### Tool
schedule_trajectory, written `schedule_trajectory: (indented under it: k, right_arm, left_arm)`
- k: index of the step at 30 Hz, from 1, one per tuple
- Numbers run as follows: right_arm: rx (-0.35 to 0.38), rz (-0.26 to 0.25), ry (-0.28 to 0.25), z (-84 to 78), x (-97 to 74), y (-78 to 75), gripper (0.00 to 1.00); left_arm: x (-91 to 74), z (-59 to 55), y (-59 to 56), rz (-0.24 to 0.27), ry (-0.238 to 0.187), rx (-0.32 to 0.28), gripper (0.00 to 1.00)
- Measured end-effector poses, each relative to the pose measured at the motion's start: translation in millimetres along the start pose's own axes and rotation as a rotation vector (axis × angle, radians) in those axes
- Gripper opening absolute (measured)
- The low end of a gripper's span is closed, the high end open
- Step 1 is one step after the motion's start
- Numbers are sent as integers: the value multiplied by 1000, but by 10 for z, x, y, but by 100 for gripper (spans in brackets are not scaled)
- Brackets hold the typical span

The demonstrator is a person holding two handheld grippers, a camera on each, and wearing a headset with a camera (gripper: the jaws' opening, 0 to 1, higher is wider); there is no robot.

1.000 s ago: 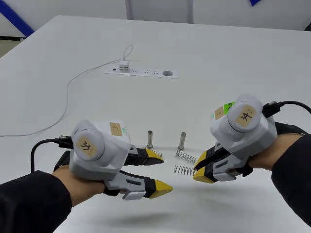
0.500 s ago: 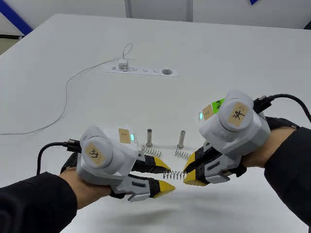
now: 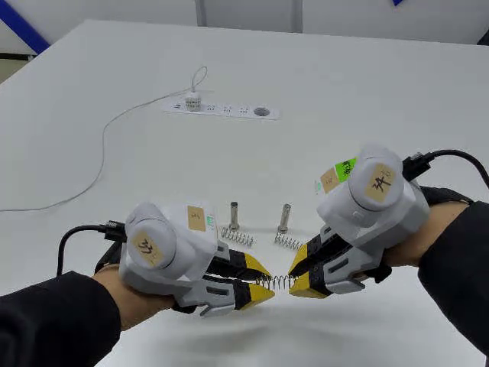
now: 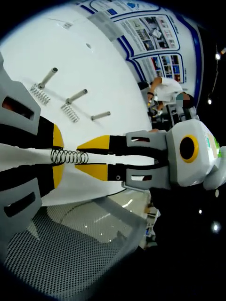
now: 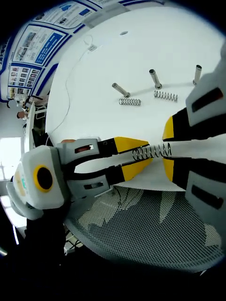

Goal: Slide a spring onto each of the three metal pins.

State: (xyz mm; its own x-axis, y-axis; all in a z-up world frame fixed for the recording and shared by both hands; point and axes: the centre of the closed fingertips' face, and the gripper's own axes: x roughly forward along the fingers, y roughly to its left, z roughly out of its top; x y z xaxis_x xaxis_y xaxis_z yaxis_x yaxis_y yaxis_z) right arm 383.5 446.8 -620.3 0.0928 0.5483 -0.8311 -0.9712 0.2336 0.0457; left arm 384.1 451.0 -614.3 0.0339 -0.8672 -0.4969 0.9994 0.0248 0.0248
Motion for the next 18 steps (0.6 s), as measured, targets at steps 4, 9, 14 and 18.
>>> schedule_trajectory:
  k: [4,9,14,18]
  right_arm:
    - [4,1,15,-59,29,1,16]
    - [-3,-3,10,-35,12,15,11]
    - [5,-10,-49,136,-82,6,11]
    - [7,-8,-108,302,-132,35,11]
  left_arm:
    - [-11,54,-7,0,-21,-9,10]
    - [-12,51,-2,2,-23,-16,10]
    - [-4,1,-6,1,-6,-19,10]
    - [5,-5,-12,0,-3,-19,10]
